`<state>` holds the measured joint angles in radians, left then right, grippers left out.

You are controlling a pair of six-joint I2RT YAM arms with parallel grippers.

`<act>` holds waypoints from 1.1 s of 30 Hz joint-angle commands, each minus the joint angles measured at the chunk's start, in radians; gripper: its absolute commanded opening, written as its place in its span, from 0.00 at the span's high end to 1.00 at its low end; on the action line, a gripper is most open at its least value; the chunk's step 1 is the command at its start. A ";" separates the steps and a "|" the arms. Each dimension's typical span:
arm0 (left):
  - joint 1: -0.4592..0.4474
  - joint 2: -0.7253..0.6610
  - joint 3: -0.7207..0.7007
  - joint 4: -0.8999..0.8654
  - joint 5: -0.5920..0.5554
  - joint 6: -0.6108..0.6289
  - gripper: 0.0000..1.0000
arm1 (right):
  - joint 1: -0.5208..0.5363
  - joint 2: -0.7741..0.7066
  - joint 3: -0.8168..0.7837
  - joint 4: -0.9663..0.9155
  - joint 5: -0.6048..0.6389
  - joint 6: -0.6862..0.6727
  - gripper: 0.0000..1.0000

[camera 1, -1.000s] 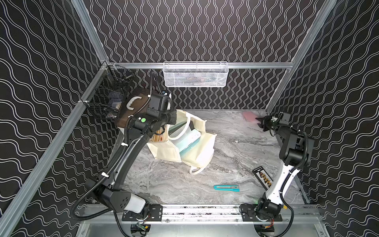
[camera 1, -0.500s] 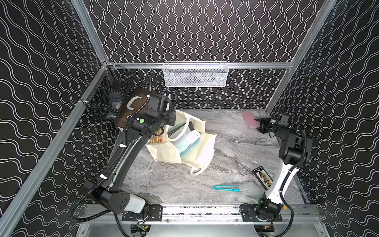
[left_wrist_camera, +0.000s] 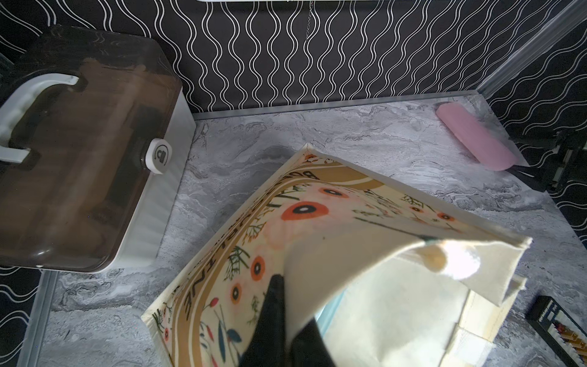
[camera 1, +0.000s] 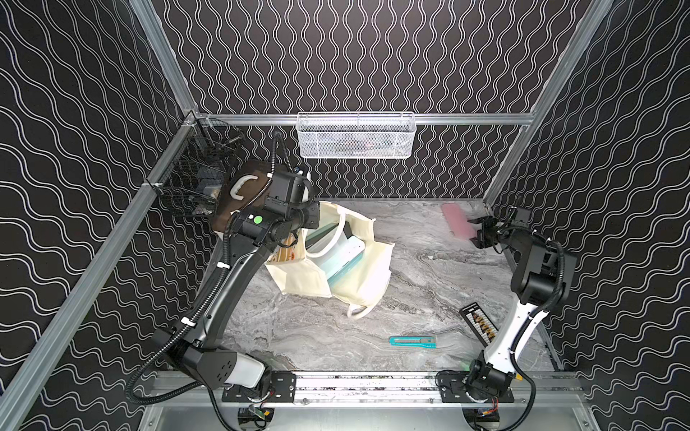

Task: Take out the pencil case from the canvas bag
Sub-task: Place the pencil case at the corner of the board.

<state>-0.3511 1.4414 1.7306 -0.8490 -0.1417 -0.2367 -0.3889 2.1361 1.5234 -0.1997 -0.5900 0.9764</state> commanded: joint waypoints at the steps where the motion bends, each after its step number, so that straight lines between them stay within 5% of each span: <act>1: -0.001 -0.017 0.014 0.061 0.005 0.003 1.00 | -0.001 -0.032 -0.013 -0.095 0.052 -0.043 0.28; 7: -0.001 -0.013 0.023 0.053 0.014 0.003 1.00 | -0.001 -0.107 -0.018 -0.234 0.169 -0.116 0.28; 13: -0.001 0.003 0.039 0.065 0.102 0.040 1.00 | 0.061 -0.374 -0.149 -0.226 0.254 -0.222 0.31; 24: -0.001 0.016 0.026 0.111 0.242 0.082 1.00 | 0.506 -0.892 -0.420 -0.256 0.416 -0.345 0.37; 33: 0.000 -0.019 -0.031 0.132 0.299 0.097 1.00 | 0.801 -1.195 -0.578 -0.299 0.414 -0.376 0.49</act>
<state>-0.3511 1.4464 1.7115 -0.8135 0.1032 -0.1623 0.3683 0.9829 0.9569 -0.4744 -0.1883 0.6334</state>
